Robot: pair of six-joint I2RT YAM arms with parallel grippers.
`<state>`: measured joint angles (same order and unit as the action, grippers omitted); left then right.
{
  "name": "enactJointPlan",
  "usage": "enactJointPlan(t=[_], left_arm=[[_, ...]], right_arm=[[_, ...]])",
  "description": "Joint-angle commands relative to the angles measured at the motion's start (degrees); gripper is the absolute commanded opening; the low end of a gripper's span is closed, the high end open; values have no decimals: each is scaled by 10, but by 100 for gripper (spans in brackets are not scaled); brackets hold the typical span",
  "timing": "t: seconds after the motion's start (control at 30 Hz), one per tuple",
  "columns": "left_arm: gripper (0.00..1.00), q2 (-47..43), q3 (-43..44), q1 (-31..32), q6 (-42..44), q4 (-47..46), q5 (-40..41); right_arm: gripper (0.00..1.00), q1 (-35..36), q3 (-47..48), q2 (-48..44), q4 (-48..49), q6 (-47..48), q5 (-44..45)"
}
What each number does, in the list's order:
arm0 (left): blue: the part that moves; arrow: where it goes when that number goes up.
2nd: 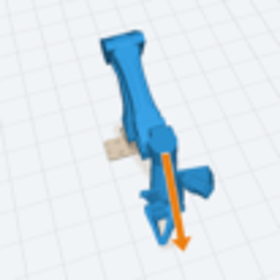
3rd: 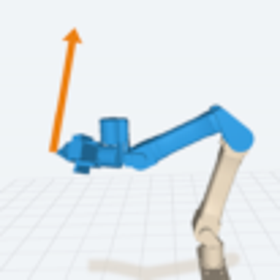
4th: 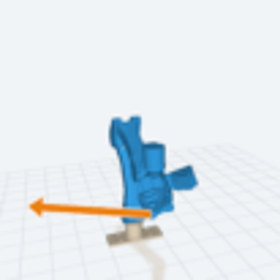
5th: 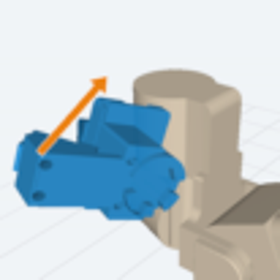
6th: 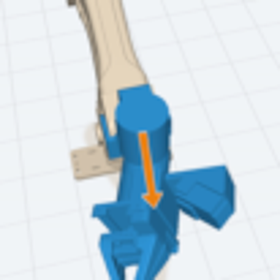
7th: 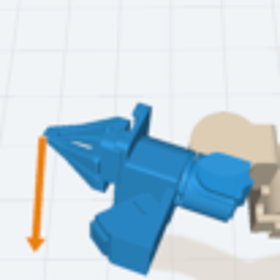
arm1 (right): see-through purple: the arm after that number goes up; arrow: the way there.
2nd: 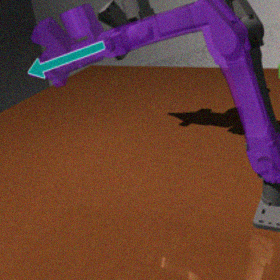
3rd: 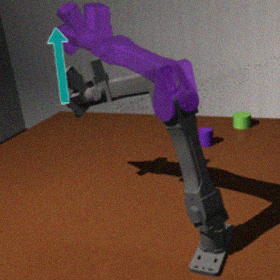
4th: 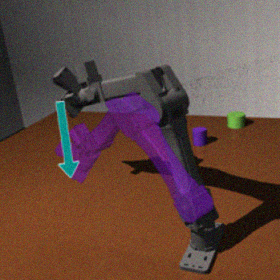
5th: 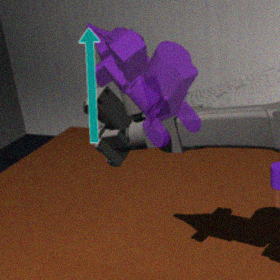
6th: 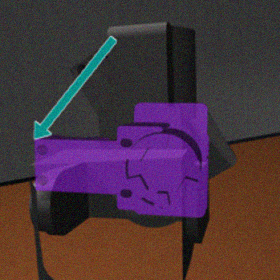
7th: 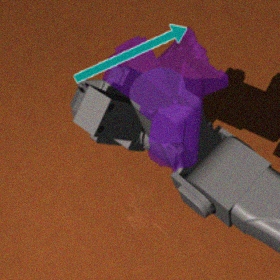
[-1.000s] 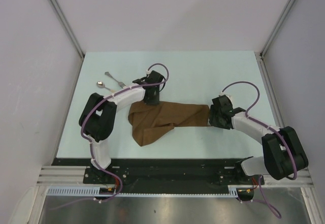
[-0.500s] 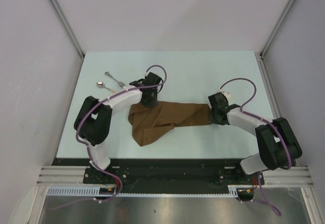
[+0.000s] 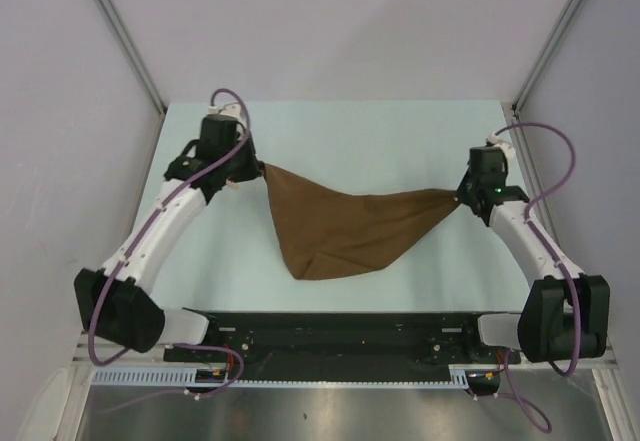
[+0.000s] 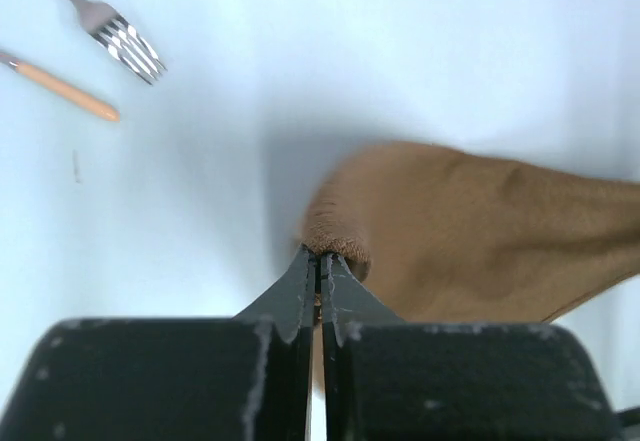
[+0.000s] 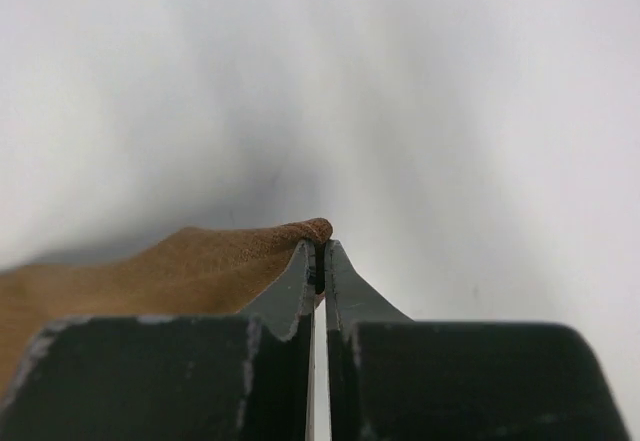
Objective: Fold the napkin into a case and place the utensils inside
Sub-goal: Pick up the crumpled napkin from the center of the board, then flatten out the crumpled napkin at the center of the board.
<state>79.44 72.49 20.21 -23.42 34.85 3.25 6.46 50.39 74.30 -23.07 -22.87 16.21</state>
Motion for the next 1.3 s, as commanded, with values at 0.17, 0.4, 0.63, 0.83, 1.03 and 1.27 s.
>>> enactJointPlan(t=[0.17, 0.4, 0.63, 0.83, 1.03, 1.27], left_arm=[[0, -118, 26, -113, 9, 16, -85], [0, -170, 83, -138, -48, 21, -91], [0, -175, 40, -138, -67, 2, -116], [0, -163, -132, -134, -136, -95, -247], [0, -149, -231, -98, -157, -138, -261], [0, -141, -256, -70, -156, -155, -252]], right_arm=[[0, -104, 169, -89, -46, 33, -75], [0, -115, 210, -204, -50, 3, -92], [0, -115, 276, -147, -108, 16, -96], [9, -91, 356, 91, -97, 22, -246], [59, -49, 414, 226, -180, 56, -133], [70, 124, 230, 105, -194, -5, -14]])
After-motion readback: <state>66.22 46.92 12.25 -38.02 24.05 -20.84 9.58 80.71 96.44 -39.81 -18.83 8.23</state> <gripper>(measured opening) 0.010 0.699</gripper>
